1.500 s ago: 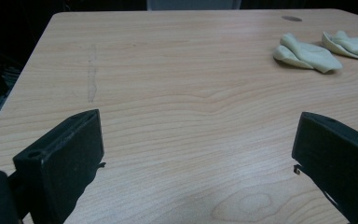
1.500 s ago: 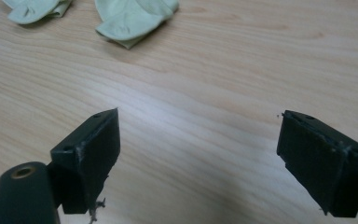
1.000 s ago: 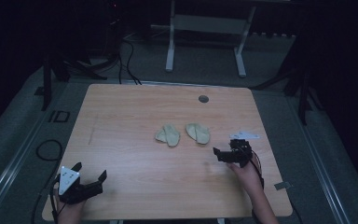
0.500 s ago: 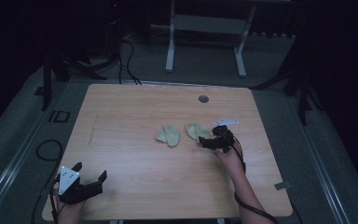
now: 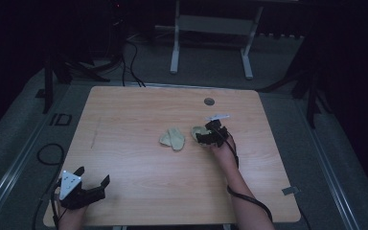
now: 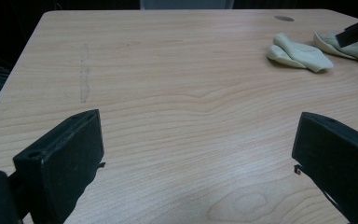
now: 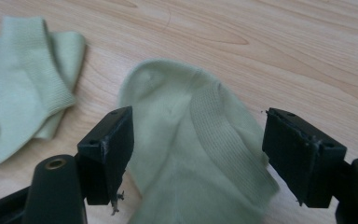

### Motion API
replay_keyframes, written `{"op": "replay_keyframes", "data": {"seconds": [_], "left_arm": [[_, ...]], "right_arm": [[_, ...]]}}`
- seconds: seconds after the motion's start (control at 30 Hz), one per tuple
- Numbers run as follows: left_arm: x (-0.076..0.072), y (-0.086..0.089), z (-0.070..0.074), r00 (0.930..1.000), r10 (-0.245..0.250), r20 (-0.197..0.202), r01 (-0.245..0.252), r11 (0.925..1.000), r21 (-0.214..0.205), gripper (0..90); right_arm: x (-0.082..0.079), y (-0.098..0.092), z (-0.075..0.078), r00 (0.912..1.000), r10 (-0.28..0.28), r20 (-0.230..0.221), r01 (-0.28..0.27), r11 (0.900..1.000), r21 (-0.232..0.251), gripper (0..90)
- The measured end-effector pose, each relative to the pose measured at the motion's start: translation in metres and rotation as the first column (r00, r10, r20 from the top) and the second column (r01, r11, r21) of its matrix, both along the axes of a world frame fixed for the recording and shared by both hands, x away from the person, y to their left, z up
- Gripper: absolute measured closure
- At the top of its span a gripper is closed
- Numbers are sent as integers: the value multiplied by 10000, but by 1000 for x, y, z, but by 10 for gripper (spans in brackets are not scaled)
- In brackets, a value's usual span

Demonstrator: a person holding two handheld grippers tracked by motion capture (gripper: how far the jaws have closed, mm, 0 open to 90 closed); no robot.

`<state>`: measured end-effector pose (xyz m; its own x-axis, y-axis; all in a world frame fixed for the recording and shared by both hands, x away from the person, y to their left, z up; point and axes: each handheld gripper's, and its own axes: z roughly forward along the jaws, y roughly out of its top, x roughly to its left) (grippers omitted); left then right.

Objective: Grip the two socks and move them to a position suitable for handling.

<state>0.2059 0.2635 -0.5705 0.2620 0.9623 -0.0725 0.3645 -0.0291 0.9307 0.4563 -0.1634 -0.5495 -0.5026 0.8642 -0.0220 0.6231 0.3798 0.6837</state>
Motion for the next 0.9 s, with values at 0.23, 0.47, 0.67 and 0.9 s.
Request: {"op": "replay_keyframes", "data": {"seconds": [0.23, 0.47, 0.67, 0.9], "left_arm": [[0, 0, 0, 10000, 2, 10, -2, 10000, -19, 22], [-1, 0, 0, 10000, 16, -12, -16, 10000, 12, 22], [0, -1, 0, 10000, -7, -34, 7, 10000, 41, 22], [1, 0, 0, 10000, 16, -43, -16, 10000, 1, 22]], "right_arm": [[3, 6, -10, 9999, -127, 36, 128, 9995, -292, 256], [-1, 9, -7, 10000, 17, 38, -16, 9995, -327, 520], [-2, 13, -5, 9996, 284, 81, -279, 9980, -563, 714], [-4, 13, 6, 9992, 378, -91, -385, 9944, -981, 754]]}}
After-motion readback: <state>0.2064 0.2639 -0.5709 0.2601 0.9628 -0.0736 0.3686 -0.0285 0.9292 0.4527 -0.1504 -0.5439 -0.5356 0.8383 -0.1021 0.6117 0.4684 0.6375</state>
